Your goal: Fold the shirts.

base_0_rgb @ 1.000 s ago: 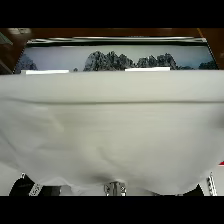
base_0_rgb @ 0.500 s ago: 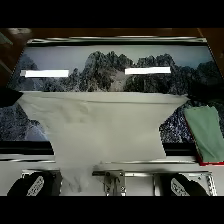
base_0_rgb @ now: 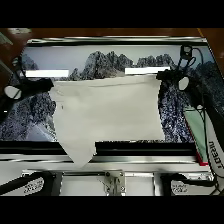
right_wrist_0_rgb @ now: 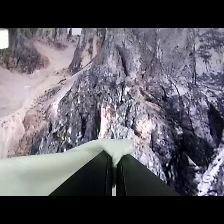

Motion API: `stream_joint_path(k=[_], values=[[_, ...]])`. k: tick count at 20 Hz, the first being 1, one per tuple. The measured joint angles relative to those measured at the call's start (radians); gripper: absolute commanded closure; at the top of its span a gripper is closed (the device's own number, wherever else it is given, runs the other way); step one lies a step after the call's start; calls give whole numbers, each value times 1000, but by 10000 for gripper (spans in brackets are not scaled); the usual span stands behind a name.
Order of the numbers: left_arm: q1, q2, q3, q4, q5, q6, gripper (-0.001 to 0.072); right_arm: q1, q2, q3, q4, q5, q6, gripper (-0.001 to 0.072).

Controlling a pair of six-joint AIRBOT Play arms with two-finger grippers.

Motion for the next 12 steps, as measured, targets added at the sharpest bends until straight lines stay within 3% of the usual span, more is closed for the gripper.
stream_joint_path(k=[7, 12], values=[[-65, -136, -4, -1, 113, 8, 662, 17, -132, -3, 6, -102, 25, 647], [-42, -148, 9, 81, -103, 13, 662, -22, -114, -3, 6, 66, 36, 647]])
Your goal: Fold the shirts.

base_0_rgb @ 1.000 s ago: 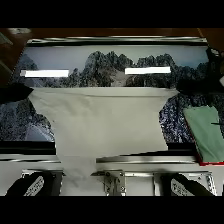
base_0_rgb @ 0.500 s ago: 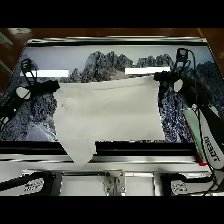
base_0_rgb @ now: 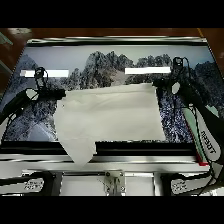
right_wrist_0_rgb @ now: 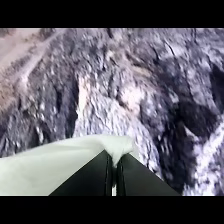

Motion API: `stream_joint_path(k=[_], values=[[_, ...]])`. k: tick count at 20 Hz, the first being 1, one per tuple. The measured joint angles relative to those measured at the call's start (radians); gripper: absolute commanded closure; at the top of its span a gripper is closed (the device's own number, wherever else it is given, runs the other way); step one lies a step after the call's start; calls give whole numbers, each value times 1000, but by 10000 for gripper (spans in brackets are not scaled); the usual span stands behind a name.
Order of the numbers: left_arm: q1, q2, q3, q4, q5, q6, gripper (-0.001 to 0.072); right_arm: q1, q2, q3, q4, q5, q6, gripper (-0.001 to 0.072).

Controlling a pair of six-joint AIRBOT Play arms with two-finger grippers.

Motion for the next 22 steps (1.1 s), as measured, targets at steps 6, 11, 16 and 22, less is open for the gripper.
stream_joint_path(k=[6, 11, 16, 22], values=[[4, -18, 4, 69, -248, -33, 588, -38, -18, 0, 7, 258, 5, 627], [9, -18, 35, 84, -359, -88, 252, -44, -18, -1, 66, 322, -7, 72], [76, 90, 86, 92, -588, -103, 42, -94, 147, 0, -124, 512, -56, 74], [239, 432, -286, -31, -746, -85, 42, -369, 293, -63, -150, 821, -125, 73]])
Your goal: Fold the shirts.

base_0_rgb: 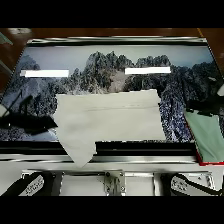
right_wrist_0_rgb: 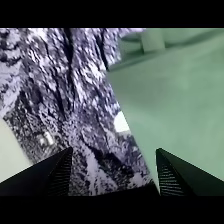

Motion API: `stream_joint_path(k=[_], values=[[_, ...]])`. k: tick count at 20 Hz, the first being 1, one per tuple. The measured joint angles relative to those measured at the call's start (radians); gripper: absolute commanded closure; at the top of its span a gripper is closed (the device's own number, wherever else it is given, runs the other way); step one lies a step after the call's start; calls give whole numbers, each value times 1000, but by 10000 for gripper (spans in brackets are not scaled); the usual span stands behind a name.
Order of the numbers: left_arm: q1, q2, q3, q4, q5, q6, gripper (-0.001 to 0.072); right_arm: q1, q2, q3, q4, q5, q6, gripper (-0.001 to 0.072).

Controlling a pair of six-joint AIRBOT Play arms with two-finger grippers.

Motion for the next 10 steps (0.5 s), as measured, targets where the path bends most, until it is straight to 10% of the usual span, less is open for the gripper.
stream_joint_path(k=[10], values=[[48, 174, -411, -115, 154, 50, 51, -162, 32, -77, 393, 130, -138, 73]])
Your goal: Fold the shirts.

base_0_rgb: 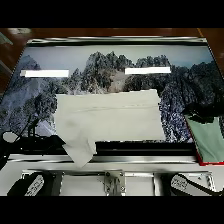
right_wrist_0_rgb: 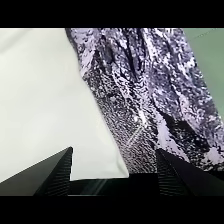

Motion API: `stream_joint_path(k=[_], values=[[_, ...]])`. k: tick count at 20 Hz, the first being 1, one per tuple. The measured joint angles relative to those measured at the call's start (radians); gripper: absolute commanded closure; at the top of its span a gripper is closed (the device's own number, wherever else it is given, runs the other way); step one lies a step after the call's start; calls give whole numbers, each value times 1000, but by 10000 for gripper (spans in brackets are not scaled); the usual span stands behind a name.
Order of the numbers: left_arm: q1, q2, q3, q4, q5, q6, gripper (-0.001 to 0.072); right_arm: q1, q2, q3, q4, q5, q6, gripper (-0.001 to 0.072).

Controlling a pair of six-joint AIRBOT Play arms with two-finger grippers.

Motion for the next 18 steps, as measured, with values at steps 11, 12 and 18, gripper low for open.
stream_joint_path(k=[11, 12, 18], values=[[-128, -214, -25, -174, 129, 92, 500, -6, 0, -3, 42, 69, -9, 73], [-132, -223, -24, -175, 136, 95, 589, -7, 0, -3, 40, 79, -9, 74], [-141, -219, -7, -230, 90, 129, 661, -7, 0, -111, 6, 129, -38, 73]])
